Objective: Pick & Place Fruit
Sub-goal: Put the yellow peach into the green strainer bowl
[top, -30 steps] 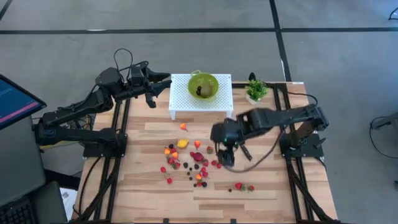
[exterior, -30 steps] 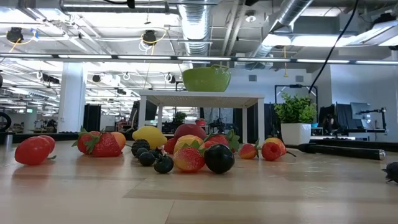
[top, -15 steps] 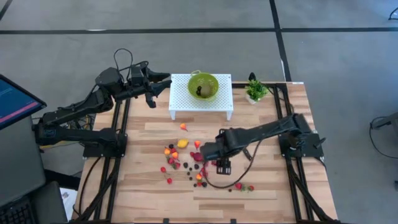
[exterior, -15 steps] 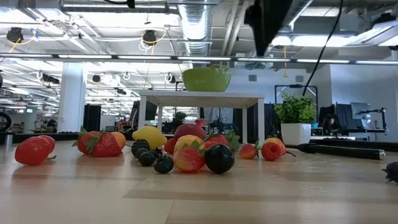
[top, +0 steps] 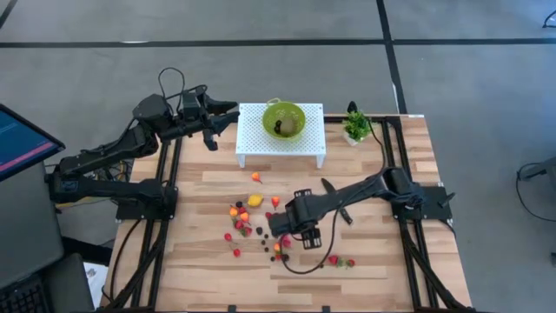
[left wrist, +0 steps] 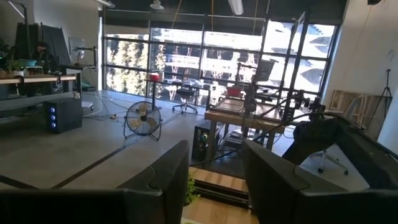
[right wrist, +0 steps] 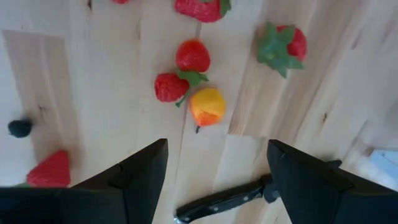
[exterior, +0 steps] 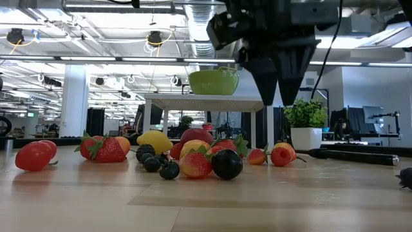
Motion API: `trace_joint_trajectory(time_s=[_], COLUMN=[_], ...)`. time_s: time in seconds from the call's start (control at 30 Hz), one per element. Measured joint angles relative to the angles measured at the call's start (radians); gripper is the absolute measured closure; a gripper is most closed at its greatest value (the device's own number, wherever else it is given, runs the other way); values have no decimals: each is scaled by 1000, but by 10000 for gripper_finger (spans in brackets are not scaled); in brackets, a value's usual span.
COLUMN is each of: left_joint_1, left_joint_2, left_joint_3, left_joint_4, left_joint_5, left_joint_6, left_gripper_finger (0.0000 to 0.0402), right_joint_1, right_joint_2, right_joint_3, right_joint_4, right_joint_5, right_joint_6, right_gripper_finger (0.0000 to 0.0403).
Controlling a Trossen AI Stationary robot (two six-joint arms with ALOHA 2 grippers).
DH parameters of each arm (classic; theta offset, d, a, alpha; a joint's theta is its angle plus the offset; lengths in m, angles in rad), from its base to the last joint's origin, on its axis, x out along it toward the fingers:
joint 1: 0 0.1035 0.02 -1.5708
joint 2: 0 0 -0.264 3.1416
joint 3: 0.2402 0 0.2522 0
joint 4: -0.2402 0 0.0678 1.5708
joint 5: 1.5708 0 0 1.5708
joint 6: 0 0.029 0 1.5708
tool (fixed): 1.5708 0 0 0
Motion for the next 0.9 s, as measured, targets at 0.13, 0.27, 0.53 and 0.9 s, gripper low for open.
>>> trace_joint_trajectory(time_s=[0.13, 0.27, 0.53, 0.9], left_joint_1=[0, 0, 0, 0], left_joint_2=[0, 0, 0, 0], left_joint_3=[0, 0, 0, 0], left_joint_4=[1, 7, 9, 14], left_joint_5=[0, 0, 0, 0], left_joint_6=[0, 0, 0, 0], left_gripper_finger=[259, 259, 259, 259], right_joint_1=[-2, -8, -9, -23], right_joint_2=[-16, -58, -90, -92], right_joint_3=[-96, -209, -324, -433], right_joint_4=[82, 194, 342, 460], right_joint_5=[0, 0, -4, -9], right_joint_6=[-29, -41, -51, -51], right_gripper_finger=[133, 133, 133, 133])
